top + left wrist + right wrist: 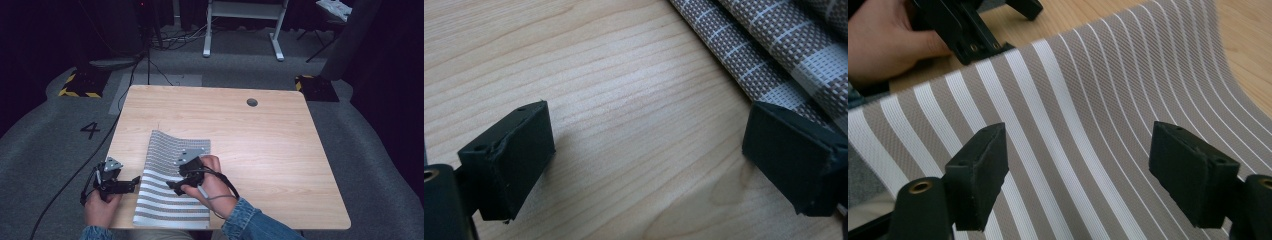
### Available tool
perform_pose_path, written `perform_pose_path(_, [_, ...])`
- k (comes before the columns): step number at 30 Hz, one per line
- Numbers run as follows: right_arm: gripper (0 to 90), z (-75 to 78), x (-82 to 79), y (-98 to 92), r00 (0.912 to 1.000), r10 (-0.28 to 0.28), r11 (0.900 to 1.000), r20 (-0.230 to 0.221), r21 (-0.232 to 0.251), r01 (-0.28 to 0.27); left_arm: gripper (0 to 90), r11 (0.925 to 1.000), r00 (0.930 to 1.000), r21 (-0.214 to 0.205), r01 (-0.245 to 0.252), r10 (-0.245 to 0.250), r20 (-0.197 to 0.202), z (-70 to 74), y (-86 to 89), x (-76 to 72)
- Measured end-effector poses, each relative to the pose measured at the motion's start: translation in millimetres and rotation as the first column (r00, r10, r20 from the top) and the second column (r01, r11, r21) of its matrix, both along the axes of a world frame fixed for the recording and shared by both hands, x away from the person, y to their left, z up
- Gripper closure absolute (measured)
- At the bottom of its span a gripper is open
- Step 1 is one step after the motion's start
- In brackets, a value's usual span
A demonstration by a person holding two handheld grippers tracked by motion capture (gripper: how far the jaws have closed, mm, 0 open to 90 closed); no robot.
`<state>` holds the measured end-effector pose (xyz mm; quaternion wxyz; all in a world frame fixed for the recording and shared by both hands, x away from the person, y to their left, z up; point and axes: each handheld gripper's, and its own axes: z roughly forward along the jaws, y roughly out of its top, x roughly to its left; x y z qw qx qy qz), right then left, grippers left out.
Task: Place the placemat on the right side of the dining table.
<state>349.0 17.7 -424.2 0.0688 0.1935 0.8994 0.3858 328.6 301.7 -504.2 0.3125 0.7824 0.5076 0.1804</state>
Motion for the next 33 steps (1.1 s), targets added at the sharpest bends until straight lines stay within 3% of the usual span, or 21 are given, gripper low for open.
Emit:
perform_pose_path(4, [21.8, 4.5, 2.5, 32.2, 0.9994, 0.021, 0.9998, -0.025, 0.002, -0.021, 6.6, 0.9999, 0.9999, 0.002, -0.011, 0.011, -0.003, 0.2, 0.6, -4.1])
perform_pose_path(7, [20.1, 4.4, 3.5, 54.2, 0.9996, 0.028, 0.9996, -0.004, -0.009, -0.028, 6.6, 0.9998, 0.9998, -0.001, -0.019, 0.019, 0.002, -0.4, 0.5, -6.7])
perform_pose_path(16, [18.1, -6.1, 11.0, 96.5, 0.9989, -0.043, 0.9963, 0.018, -0.073, 0.044, 6.6, 0.9999, 0.9999, -0.002, -0.016, 0.016, -0.001, -0.1, 1.1, -8.1])
perform_pose_path(21, [18.3, -19.0, 16.0, 103.3, 0.9964, -0.085, 0.991, -0.001, -0.104, 0.084, 6.2, 0.9999, 0.9999, 0.005, -0.01, 0.01, -0.002, -0.2, 1.2, -7.1])
perform_pose_path(22, [17.3, -22.4, 16.1, 104.2, 0.9946, -0.101, 0.989, -0.024, -0.111, 0.098, 6.2, 0.9999, 0.9999, 0.002, -0.011, 0.011, -0.003, -0.1, 1.0, -6.7])
perform_pose_path(26, [18.9, -24.7, 16.5, 102.9, 0.9948, -0.097, 0.9902, -0.031, -0.103, 0.094, 6.0, 1.0, 1.0, 0.002, -0.01, 0.01, -0.002, -0.1, 0.9, -6.1])
perform_pose_path(28, [22.3, -24.5, 16.8, 102.0, 0.9949, -0.093, 0.9904, -0.04, -0.107, 0.088, 6.0, 0.9999, 0.9999, -0.001, -0.011, 0.011, -0.001, -0.1, 0.7, -6.2])
perform_pose_path(29, [28.2, -25.1, 17.6, 100.9, 0.9955, -0.081, 0.991, -0.049, -0.111, 0.075, 6.0, 0.9999, 0.9999, 0.0, -0.011, 0.011, -0.001, -0.1, 0.7, -6.2])
perform_pose_path(30, [33.7, -25.4, 18.2, 99.5, 0.9943, -0.059, 0.9925, -0.089, -0.112, 0.049, 6.0, 0.9999, 0.9999, -0.001, -0.011, 0.011, -0.002, -0.1, 0.7, -6.2])
perform_pose_path(33, [41.4, -28.8, 21.1, 96.5, 0.9927, -0.025, 0.9958, -0.118, -0.09, 0.014, 6.1, 0.9999, 0.9999, -0.002, -0.011, 0.011, -0.003, -0.1, 0.7, -6.2])
